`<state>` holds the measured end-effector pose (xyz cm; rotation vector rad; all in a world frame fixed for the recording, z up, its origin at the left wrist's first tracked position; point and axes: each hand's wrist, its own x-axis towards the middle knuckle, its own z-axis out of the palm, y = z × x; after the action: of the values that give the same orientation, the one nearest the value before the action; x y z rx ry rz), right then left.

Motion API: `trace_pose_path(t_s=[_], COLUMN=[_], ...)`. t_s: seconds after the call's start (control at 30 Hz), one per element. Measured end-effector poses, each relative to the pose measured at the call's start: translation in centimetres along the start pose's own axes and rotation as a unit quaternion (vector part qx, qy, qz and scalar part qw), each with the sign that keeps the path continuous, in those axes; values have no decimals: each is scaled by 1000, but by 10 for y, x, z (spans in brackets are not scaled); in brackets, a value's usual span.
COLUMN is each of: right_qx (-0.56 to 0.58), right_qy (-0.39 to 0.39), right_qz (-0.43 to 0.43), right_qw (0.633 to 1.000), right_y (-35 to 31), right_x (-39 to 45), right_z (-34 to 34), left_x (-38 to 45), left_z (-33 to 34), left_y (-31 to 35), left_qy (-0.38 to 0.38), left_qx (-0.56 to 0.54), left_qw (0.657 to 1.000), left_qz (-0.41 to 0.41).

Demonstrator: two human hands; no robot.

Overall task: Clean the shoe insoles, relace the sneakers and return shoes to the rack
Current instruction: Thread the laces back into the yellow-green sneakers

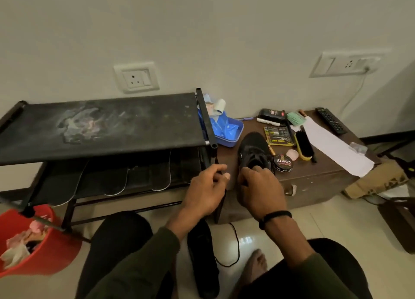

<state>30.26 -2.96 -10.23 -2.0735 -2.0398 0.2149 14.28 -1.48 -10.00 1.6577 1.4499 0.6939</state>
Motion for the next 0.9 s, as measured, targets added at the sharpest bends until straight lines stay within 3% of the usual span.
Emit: trace_pose_path(t_s=[0.13,0.23,0.33,0.4,0.47,0.53,0.63,0.73,0.8,0.9], right_qx=[254,231,164,163,162,161,178,185,194,186], right_qy=[-38,-59,-195,-197,-132,-79,-57,-63,-70,-57], right_qz=[78,126,158,152,136,129,128,130,141,148], right_qw=[963,963,954,955,968,975,974,972,968,970], right_y=[28,67,87,89,86,87,89,91,91,92], right_x=[37,83,107,106,99,94,96,97,97,98], right_z=[-28,-51,-48,-34,-17,-5,0,5,8,8], left_x=[68,108,127,135,140,145,155,161,162,157], left_z=[31,52,59,63,69,76,81,79,79,84], left_y=[11,20,20,17,15,14,15,16,14,11], left_qy=[-23,-36,5,26,23,18,43,82,104,123], left_qx=[71,142,130,97,49,-64,-293,-446,-473,-395], left_qw=[997,988,989,992,996,998,947,875,855,888], left_qz=[29,50,72,81,66,3,-124,-168,-182,-199])
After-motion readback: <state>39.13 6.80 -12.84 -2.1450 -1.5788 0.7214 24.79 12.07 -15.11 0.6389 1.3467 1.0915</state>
